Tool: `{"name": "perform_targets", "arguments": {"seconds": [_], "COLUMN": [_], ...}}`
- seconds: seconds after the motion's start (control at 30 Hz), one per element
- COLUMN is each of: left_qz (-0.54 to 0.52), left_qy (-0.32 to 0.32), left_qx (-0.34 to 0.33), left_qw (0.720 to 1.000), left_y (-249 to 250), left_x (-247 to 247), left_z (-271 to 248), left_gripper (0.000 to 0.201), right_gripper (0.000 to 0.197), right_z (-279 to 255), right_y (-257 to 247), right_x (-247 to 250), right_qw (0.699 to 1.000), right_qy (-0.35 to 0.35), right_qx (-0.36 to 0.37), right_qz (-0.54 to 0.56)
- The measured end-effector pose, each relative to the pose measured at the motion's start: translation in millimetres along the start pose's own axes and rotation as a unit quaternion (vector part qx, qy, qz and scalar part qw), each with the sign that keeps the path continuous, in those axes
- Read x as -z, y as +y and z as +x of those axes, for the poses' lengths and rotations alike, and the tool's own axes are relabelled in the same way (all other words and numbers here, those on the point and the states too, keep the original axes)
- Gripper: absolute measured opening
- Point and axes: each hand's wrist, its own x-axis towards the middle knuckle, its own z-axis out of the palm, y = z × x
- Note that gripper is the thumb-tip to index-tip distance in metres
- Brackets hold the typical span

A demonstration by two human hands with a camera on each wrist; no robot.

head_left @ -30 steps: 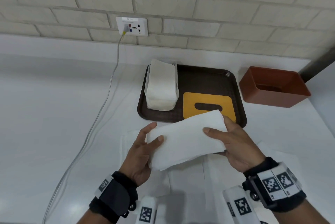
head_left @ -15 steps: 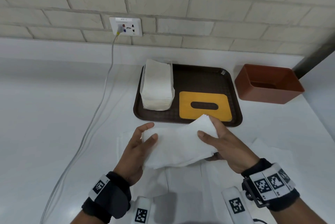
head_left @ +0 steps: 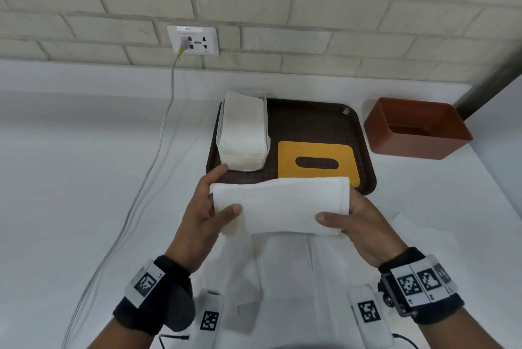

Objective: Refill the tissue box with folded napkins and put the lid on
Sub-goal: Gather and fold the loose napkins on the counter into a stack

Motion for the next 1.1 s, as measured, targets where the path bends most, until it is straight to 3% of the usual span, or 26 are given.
{"name": "perform_targets", "arguments": {"seconds": [0.07, 0.2, 0.3, 0.43, 0.53, 0.67, 0.9, 1.1], "left_qz": [0.035, 0.078, 0.084, 0.134, 0.144, 0.128, 0.103, 0.104], "left_qy": [-0.003, -0.016, -0.008, -0.029, -0.035, -0.013, -0.015, -0.041], "left_qx": [-0.042, -0.065, -0.053, -0.010, 0.003, 0.003, 0.006, -0.010], "left_qw": [0.998, 0.995, 0.995, 0.990, 0.989, 0.992, 0.995, 0.994], "left_y": [3, -5, -18, -42, -51, -50, -49, -43], "left_x": [3, 11, 16, 18, 15, 12, -2, -7], "left_z": [-2, -9, -13, -14, -13, -10, -7, -3], "left_gripper": [0.063, 0.050, 0.041, 0.052, 0.056, 0.051, 0.041, 0.018], "right_gripper": [0.058, 0.020, 0.020, 0.032, 0.037, 0.040, 0.044, 0.034], "right_z": [-1, -1, 2, 6, 9, 14, 12, 20], "right_y": [-3, 1, 11, 32, 44, 55, 66, 67], "right_x": [4, 2, -2, -4, -4, -1, -11, -13], "right_qw": [0.998, 0.980, 0.965, 0.950, 0.954, 0.977, 0.985, 0.985], "right_qy": [-0.001, 0.003, 0.018, 0.007, 0.002, 0.042, 0.062, 0.060], "right_qx": [0.019, 0.061, 0.080, 0.046, 0.031, 0.027, 0.039, 0.045], "right_qz": [-0.054, -0.188, -0.250, -0.310, -0.300, -0.206, -0.157, -0.154]}}
